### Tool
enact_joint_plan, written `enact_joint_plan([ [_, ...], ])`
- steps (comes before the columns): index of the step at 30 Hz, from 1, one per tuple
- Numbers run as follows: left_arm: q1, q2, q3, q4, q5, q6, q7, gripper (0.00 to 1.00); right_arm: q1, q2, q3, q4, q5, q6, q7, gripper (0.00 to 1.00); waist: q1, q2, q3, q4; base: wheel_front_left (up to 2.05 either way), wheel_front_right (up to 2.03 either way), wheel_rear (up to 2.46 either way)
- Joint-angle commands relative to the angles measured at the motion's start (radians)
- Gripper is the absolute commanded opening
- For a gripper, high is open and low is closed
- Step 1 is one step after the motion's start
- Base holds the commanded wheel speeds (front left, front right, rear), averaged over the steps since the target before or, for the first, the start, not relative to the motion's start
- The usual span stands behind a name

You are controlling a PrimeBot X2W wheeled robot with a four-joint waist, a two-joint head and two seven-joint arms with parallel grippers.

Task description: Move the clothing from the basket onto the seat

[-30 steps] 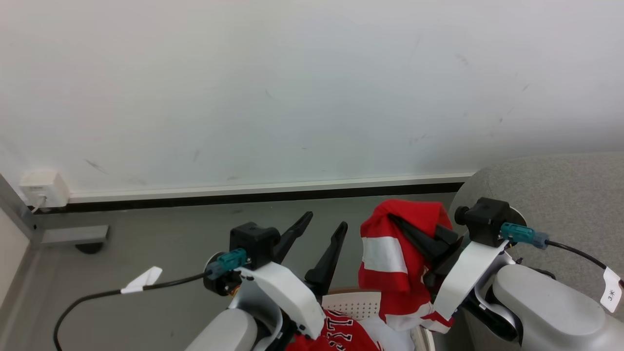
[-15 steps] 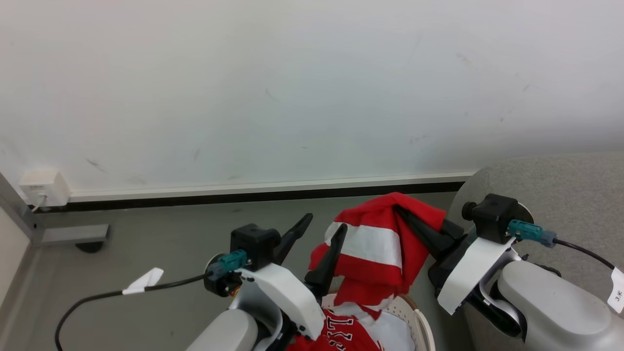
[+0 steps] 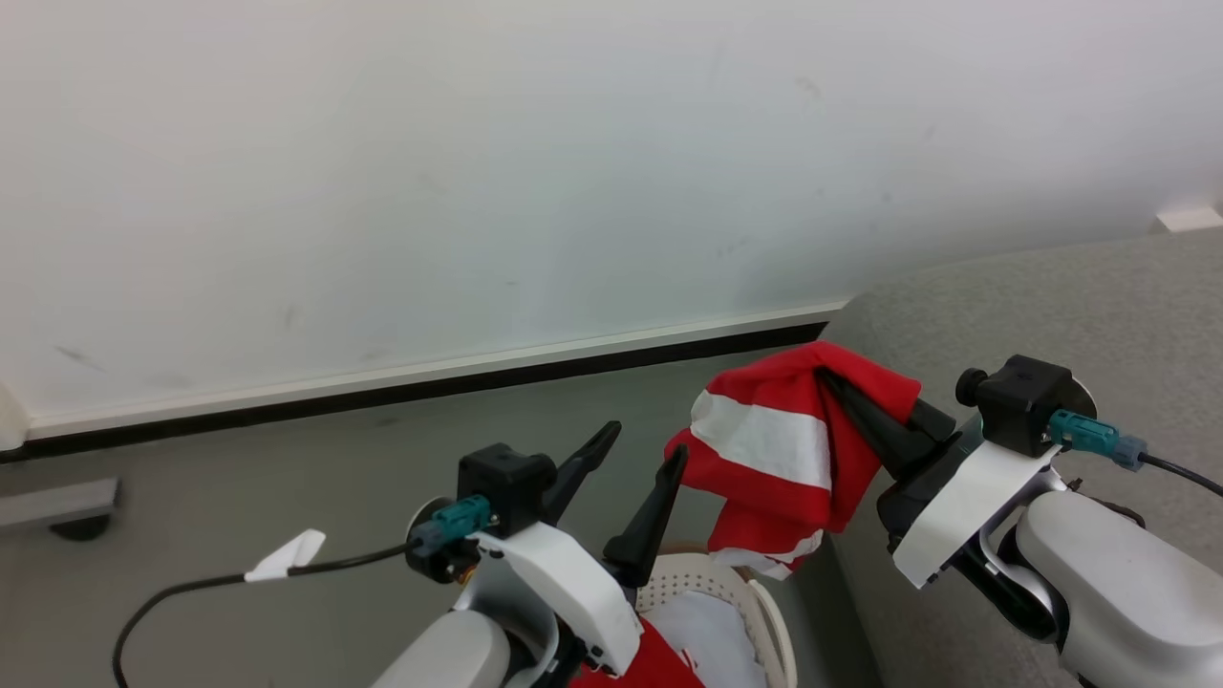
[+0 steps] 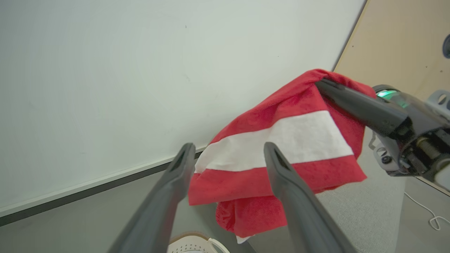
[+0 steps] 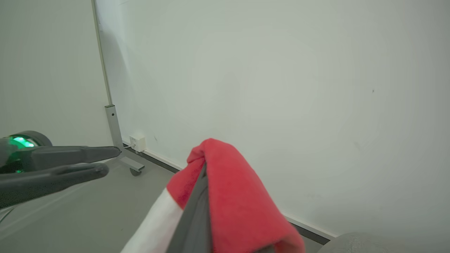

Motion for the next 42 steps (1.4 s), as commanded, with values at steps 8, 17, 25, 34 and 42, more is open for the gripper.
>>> enact_joint_plan([
  [8, -0.011, -0.013, -0.026, 0.001, -0.012, -0.015, -0.012, 1.00, 0.004, -0.026, -0.025, -0.002, -0.004, -0.002, -0.003, 0.00, -0.0001, -0.0001, 0.029, -0.169, 0.00, 0.00, 0.00],
  [17, -0.073, -0.017, -0.063, -0.021, 0.036, -0.026, -0.004, 1.00, -0.006, -0.066, -0.164, 0.045, -0.006, -0.002, -0.003, 0.00, -0.0001, -0.0001, 0.164, -0.198, 0.00, 0.00, 0.00],
  [25, -0.205, -0.027, -0.106, -0.038, 0.090, -0.068, 0.018, 1.00, -0.155, -0.119, -0.391, 0.168, -0.021, -0.002, -0.003, 0.00, -0.0001, -0.0001, 0.397, -0.103, 0.00, 0.00, 0.00],
  [34, -0.282, -0.050, -0.114, -0.021, 0.109, -0.077, -0.025, 1.00, -0.413, -0.179, -0.624, 0.433, -0.048, -0.002, 0.013, 0.00, -0.0001, -0.0001, 0.551, -0.014, 0.00, 0.00, 0.00],
  [42, -0.287, -0.055, -0.112, 0.023, 0.099, -0.076, -0.072, 1.00, -0.400, -0.092, -0.705, 0.750, -0.084, -0.002, 0.007, 0.19, -0.0001, -0.0001, 0.589, 0.020, 0.00, 0.00, 0.00],
])
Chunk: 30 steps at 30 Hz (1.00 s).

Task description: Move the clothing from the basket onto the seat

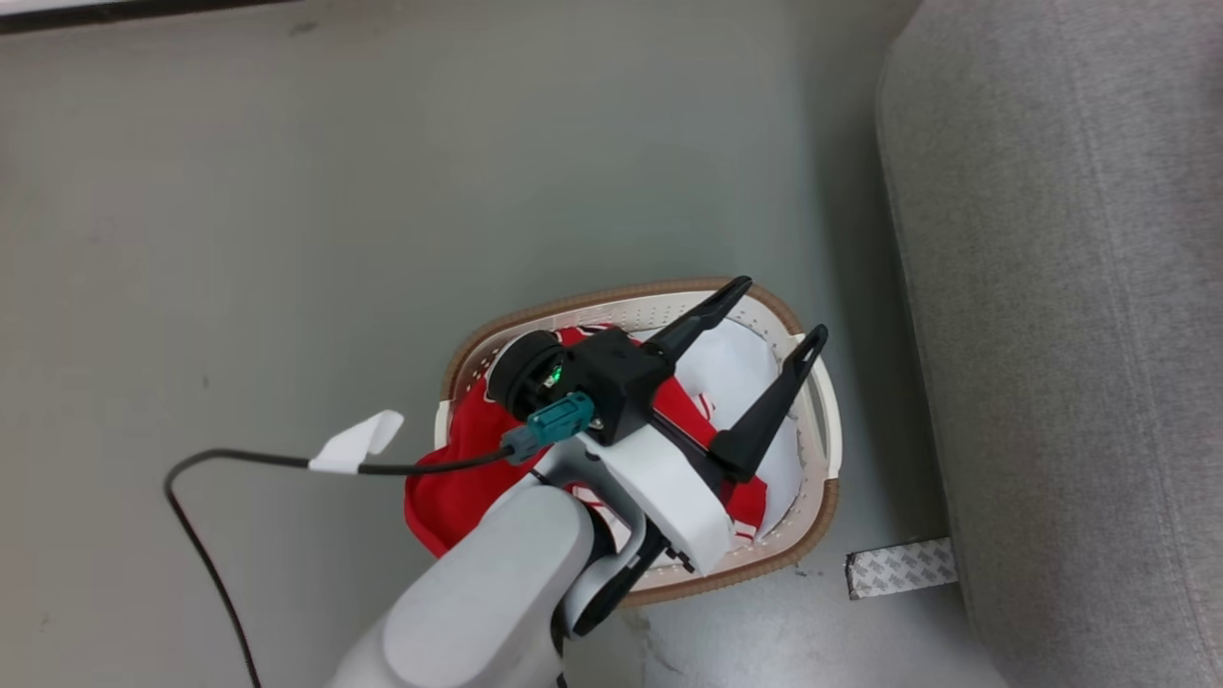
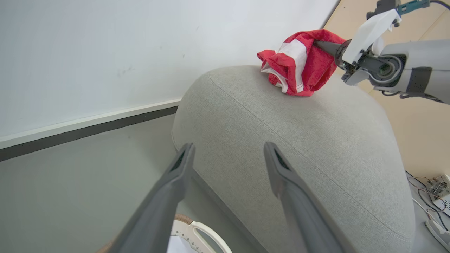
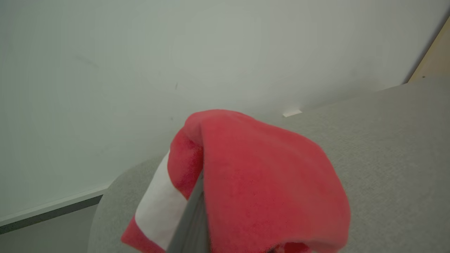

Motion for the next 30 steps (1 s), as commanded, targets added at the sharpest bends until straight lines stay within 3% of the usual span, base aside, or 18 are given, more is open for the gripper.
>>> enact_joint_plan([
  [1, -0.006, 0.002, 0.005, 0.010, -0.002, 0.003, -0.016, 1.00, 0.042, 0.024, -0.015, 0.047, 0.001, -0.002, -0.010, 0.47, -0.0002, 0.0000, 0.012, 0.013, 0.00, 0.00, 0.00],
  [2, -0.005, 0.004, 0.008, 0.017, -0.003, 0.005, -0.019, 1.00, 0.053, 0.036, -0.022, 0.064, 0.003, -0.002, -0.011, 1.00, -0.0002, 0.0000, 0.010, 0.012, 0.00, 0.00, 0.00],
  [5, 0.005, 0.016, 0.021, 0.034, -0.007, 0.011, -0.038, 1.00, 0.112, 0.080, -0.048, 0.068, 0.015, -0.002, -0.018, 1.00, -0.0002, 0.0000, -0.010, 0.001, 0.00, 0.00, 0.00],
  [10, 0.025, 0.034, 0.038, 0.049, -0.007, 0.028, -0.071, 1.00, 0.231, 0.116, -0.104, -0.038, -0.007, -0.002, -0.017, 1.00, -0.0002, 0.0000, -0.049, -0.022, 0.00, 0.00, 0.00],
  [14, 0.052, 0.055, 0.057, 0.064, -0.001, 0.051, -0.107, 1.00, 0.378, 0.164, -0.193, -0.203, -0.059, -0.002, -0.017, 1.00, -0.0002, 0.0000, -0.106, -0.037, 0.00, 0.00, 0.00],
  [20, 0.135, 0.077, 0.118, 0.088, -0.019, 0.089, -0.152, 1.00, 0.615, 0.245, -0.312, -0.454, -0.210, -0.002, -0.016, 1.00, -0.0002, 0.0000, -0.213, -0.028, 0.00, 0.00, 0.00],
  [22, 0.194, 0.084, 0.154, 0.095, -0.023, 0.103, -0.159, 1.00, 0.724, 0.285, -0.339, -0.568, -0.317, -0.002, -0.016, 1.00, -0.0002, 0.0000, -0.270, -0.012, 0.00, 0.00, 0.00],
  [30, 0.359, 0.078, 0.290, 0.050, 0.021, 0.129, -0.160, 1.00, 0.924, 0.376, -0.376, -0.778, -0.538, -0.002, -0.016, 1.00, -0.0002, 0.0000, -0.393, 0.043, 0.00, 0.00, 0.00],
])
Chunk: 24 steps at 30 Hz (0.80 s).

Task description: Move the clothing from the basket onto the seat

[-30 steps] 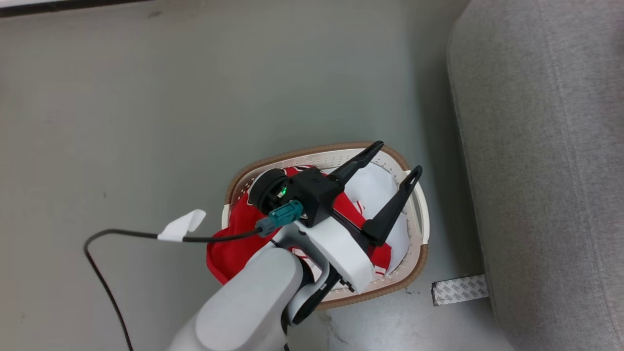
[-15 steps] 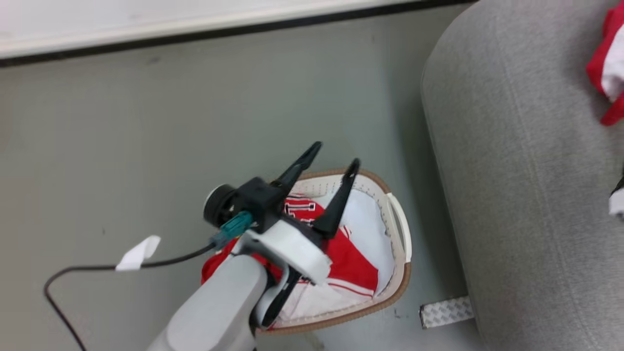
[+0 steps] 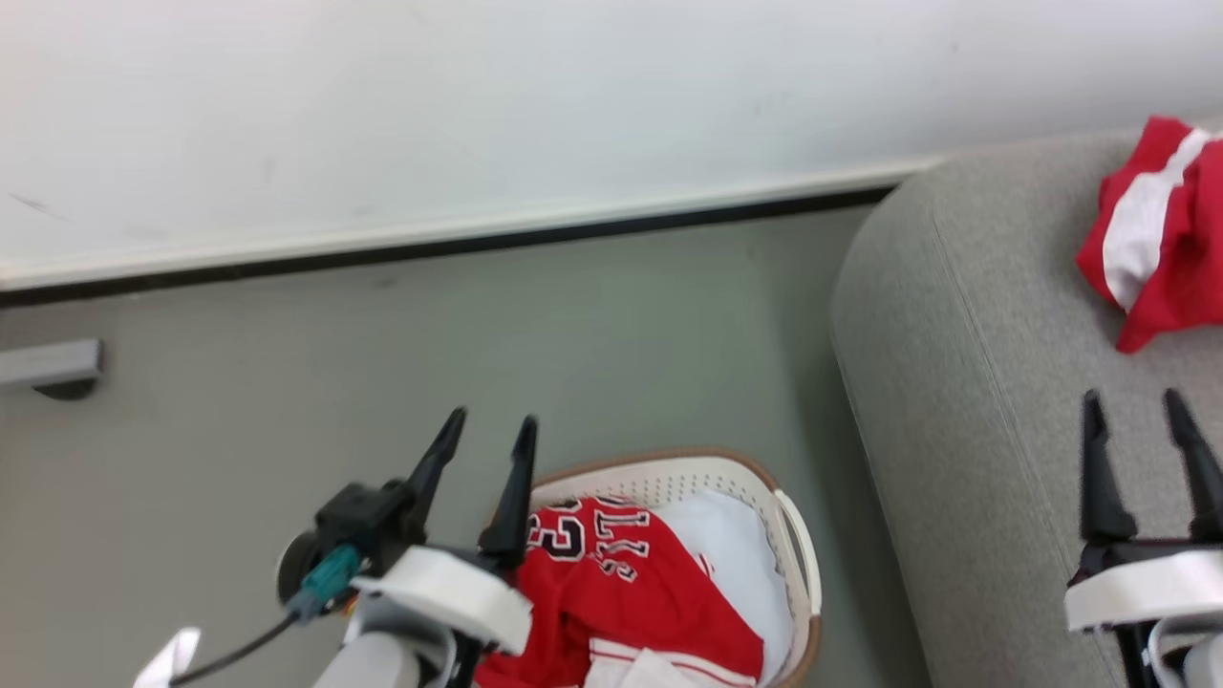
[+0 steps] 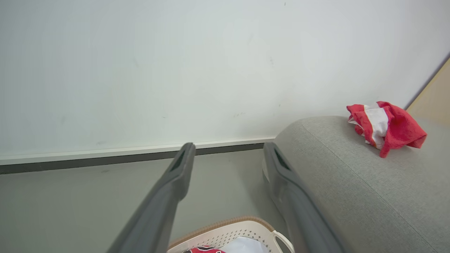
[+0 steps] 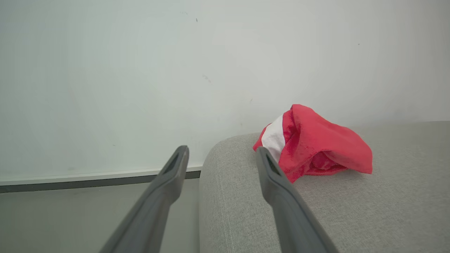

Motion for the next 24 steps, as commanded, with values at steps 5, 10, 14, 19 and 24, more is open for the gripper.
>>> enact_joint_plan([
  [5, 0.124, -0.018, 0.097, -0.025, 0.064, -0.010, -0.001, 1.00, 0.121, 0.049, -0.003, -0.094, -0.128, -0.002, 0.000, 1.00, 0.0002, 0.0000, -0.119, 0.073, 0.00, 0.00, 0.00],
  [10, 0.213, -0.047, 0.185, -0.030, 0.107, -0.036, -0.001, 1.00, 0.204, 0.078, 0.011, -0.111, -0.191, -0.002, 0.000, 1.00, 0.0002, 0.0000, -0.186, 0.100, 0.00, 0.00, 0.00],
  [14, 0.257, -0.066, 0.229, -0.024, 0.142, -0.065, -0.001, 1.00, 0.243, 0.091, 0.013, -0.103, -0.194, -0.002, 0.000, 1.00, 0.0002, 0.0000, -0.216, 0.110, 0.00, 0.00, 0.00],
  [19, 0.281, -0.087, 0.269, -0.015, 0.174, -0.092, -0.001, 1.00, 0.262, 0.101, 0.020, -0.092, -0.189, -0.002, 0.000, 1.00, 0.0002, 0.0000, -0.231, 0.112, 0.00, 0.00, 0.00],
  [24, 0.292, -0.102, 0.296, -0.004, 0.198, -0.112, -0.001, 1.00, 0.260, 0.105, 0.018, -0.091, -0.183, -0.002, 0.000, 1.00, 0.0002, 0.0000, -0.234, 0.112, 0.00, 0.00, 0.00],
])
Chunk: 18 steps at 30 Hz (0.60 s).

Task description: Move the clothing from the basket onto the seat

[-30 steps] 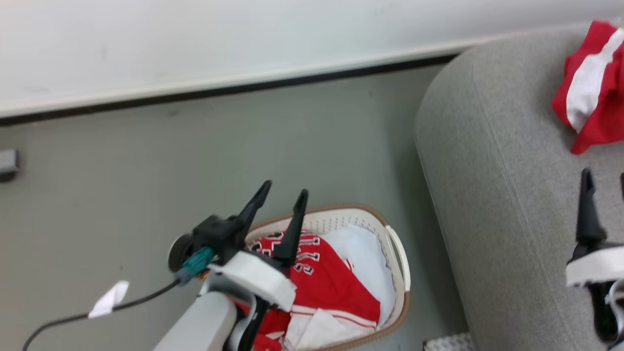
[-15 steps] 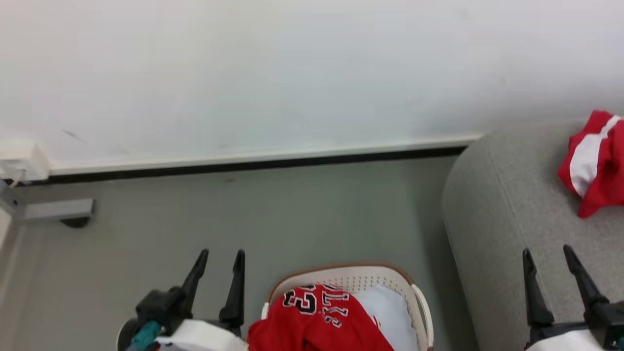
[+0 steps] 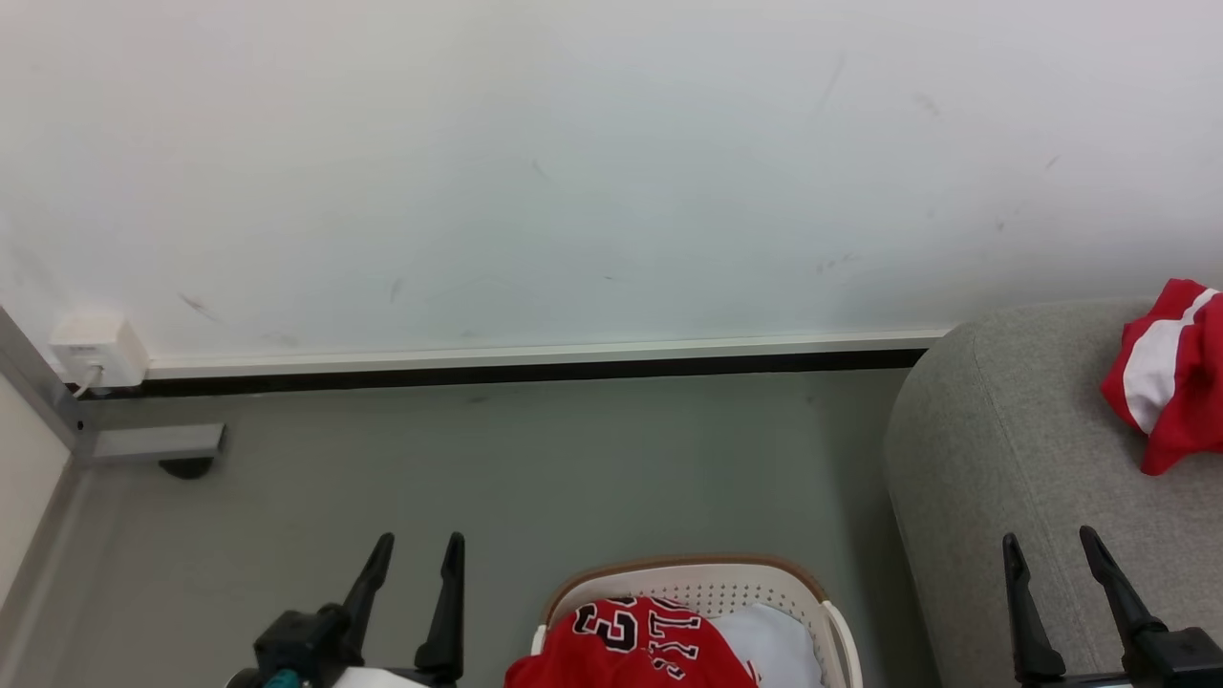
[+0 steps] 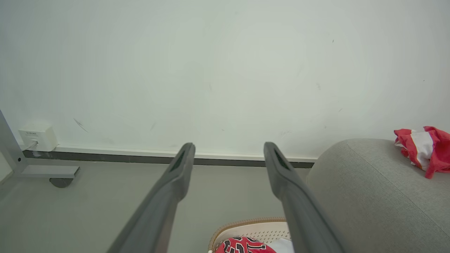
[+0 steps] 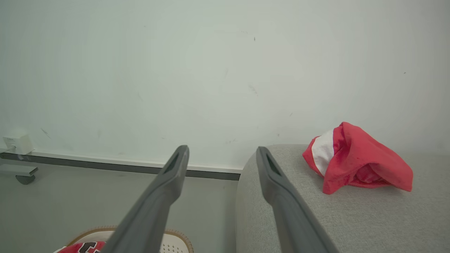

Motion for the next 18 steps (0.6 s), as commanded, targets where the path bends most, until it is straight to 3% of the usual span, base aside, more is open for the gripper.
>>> enact_joint_plan([
  [1, 0.015, -0.003, 0.007, 0.005, 0.017, -0.006, 0.000, 1.00, 0.009, 0.002, -0.002, -0.001, 0.010, -0.002, 0.000, 1.00, 0.0002, 0.0000, 0.001, -0.001, 0.00, 0.00, 0.00],
  [7, 0.009, -0.011, 0.020, 0.028, 0.030, -0.022, 0.000, 1.00, -0.015, 0.003, 0.010, -0.009, 0.019, -0.002, 0.000, 1.00, 0.0002, 0.0000, 0.018, -0.021, 0.00, 0.00, 0.00],
  [11, -0.022, -0.011, -0.003, 0.118, 0.047, -0.028, -0.001, 1.00, -0.031, 0.004, 0.019, -0.015, 0.024, -0.002, 0.000, 1.00, 0.0002, 0.0000, 0.046, -0.046, 0.00, 0.00, 0.00],
  [18, -0.183, -0.012, -0.100, 0.283, 0.110, -0.049, 0.053, 1.00, -0.099, 0.004, 0.043, -0.042, 0.060, -0.002, 0.000, 1.00, 0.0002, 0.0000, 0.188, -0.106, 0.00, 0.00, 0.00],
])
